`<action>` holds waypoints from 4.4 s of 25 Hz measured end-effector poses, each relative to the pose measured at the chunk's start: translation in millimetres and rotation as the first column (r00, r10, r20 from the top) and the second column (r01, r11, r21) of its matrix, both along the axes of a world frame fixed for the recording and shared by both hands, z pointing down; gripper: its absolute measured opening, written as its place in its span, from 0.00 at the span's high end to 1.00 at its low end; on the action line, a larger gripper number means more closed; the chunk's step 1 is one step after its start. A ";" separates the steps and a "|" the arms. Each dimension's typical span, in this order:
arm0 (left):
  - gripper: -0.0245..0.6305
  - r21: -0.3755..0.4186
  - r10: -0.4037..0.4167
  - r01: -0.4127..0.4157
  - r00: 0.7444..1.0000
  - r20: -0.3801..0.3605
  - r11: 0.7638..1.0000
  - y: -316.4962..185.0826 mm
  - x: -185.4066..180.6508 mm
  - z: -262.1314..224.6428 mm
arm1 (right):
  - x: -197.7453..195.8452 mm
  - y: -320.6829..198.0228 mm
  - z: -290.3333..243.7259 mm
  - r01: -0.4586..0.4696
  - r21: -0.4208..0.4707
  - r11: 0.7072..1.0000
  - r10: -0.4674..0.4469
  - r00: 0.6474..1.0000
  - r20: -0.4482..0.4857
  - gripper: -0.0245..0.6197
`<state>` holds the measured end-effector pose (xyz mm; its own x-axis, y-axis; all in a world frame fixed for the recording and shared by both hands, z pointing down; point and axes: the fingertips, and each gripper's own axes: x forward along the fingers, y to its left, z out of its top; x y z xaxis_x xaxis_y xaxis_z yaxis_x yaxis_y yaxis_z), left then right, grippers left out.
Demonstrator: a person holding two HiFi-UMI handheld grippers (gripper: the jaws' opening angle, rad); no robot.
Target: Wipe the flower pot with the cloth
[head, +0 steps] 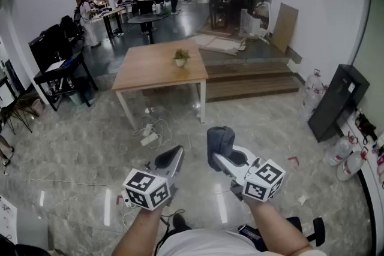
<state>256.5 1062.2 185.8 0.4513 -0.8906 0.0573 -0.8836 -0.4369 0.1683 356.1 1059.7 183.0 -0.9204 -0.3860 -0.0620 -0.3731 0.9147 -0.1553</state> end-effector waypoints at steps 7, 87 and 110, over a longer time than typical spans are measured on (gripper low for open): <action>0.95 -0.007 0.006 -0.006 1.000 -0.006 1.000 -9.1 -11.0 6.0 | -11.9 -7.1 4.9 -0.003 0.005 1.000 0.003 1.000 -0.009 0.86; 0.95 -0.556 0.028 0.019 0.997 0.076 0.831 -1292.4 -454.9 305.0 | -338.8 -1240.5 161.2 -0.255 -0.288 0.923 0.226 0.965 -0.130 0.86; 0.83 -0.817 0.220 -0.073 0.973 0.067 0.572 -1420.6 -470.4 495.1 | -345.0 -1346.3 243.2 -0.428 -0.437 0.791 0.350 0.902 -0.251 0.86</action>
<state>-213.9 -358.4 680.9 0.4914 -0.3645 0.7909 -0.8648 -0.3114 0.3938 11.1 -286.7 426.2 -0.6680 -0.6586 0.3463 -0.7357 0.5145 -0.4406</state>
